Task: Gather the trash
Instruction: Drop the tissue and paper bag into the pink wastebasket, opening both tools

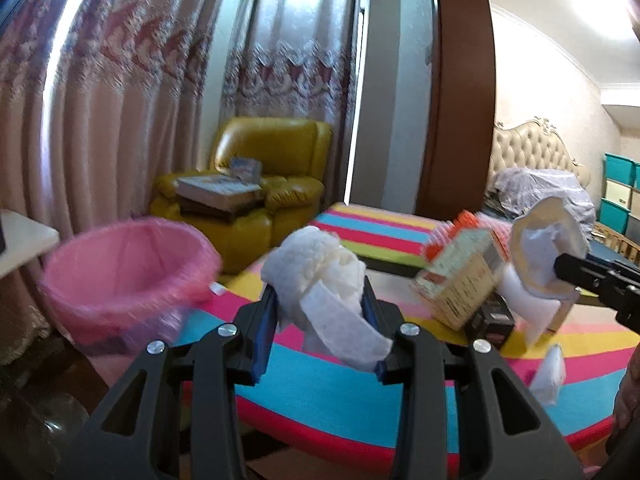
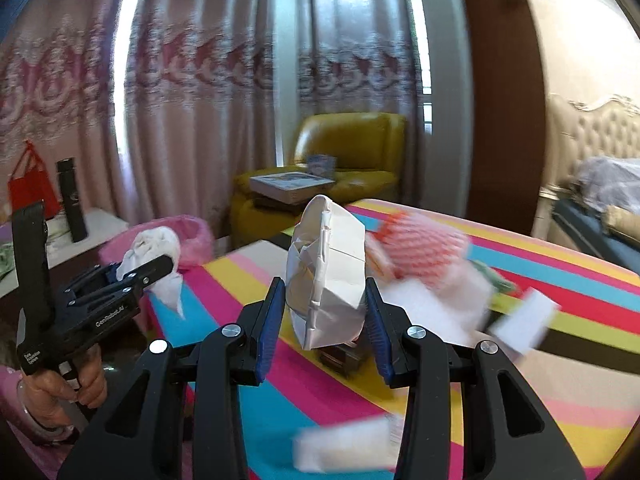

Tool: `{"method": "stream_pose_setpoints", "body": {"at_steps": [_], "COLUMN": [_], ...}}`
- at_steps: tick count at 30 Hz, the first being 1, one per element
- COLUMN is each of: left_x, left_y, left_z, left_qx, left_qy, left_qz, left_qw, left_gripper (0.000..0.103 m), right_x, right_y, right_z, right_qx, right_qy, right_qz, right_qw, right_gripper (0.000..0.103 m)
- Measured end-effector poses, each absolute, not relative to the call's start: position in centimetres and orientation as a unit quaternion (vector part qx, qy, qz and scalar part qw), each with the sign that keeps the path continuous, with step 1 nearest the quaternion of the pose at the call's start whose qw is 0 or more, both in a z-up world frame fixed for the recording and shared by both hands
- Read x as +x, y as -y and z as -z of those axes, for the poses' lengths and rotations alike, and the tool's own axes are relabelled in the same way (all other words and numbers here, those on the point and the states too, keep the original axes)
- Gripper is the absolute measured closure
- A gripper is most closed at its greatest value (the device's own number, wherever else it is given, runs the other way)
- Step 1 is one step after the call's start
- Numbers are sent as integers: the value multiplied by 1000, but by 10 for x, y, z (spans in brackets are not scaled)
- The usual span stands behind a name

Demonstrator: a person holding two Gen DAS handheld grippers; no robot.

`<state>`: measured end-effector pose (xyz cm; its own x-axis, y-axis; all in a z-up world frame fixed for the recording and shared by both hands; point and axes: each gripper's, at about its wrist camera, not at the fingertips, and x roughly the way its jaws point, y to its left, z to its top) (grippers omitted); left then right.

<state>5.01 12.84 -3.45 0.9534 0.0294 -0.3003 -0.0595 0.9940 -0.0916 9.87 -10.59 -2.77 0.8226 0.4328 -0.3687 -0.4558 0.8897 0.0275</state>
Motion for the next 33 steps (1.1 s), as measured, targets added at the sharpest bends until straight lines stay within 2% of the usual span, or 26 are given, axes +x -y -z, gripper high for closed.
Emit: {"method": "stream_pose_setpoints", "body": {"at_steps": [5, 13, 23, 25, 27, 28, 29, 31, 33], "left_x": [43, 47, 80, 85, 90, 91, 89, 84, 75], "left_y": [-165, -245, -346, -358, -371, -376, -381, -384, -380], "left_z": [22, 16, 29, 33, 36, 36, 37, 38, 38], "left_qx": [-44, -46, -60, -67, -78, -82, -88, -96, -99], "left_qy": [-138, -160, -194, -197, -197, -193, -186, -183, -180], "left_qz": [-58, -132, -172, -173, -182, -186, -192, -197, -199], "left_qw": [988, 977, 964, 963, 960, 960, 959, 958, 958], "left_gripper": [64, 63, 63, 58, 35, 31, 25, 21, 11], "right_x": [119, 147, 200, 210, 220, 223, 225, 226, 218], "right_y": [53, -58, -170, -183, -194, -196, -195, -188, -175], "right_z": [28, 27, 26, 30, 32, 32, 31, 26, 19], "right_qx": [-48, -102, -126, -127, -131, -129, -124, -112, -118], "right_qy": [-194, -208, -232, -240, -239, -237, -237, -239, -228], "right_qz": [-299, -389, -436, -434, -426, -421, -419, -419, -408], "right_qw": [933, 891, 860, 859, 863, 866, 868, 869, 876], "right_gripper": [63, 63, 62, 59, 27, 23, 23, 23, 23]}}
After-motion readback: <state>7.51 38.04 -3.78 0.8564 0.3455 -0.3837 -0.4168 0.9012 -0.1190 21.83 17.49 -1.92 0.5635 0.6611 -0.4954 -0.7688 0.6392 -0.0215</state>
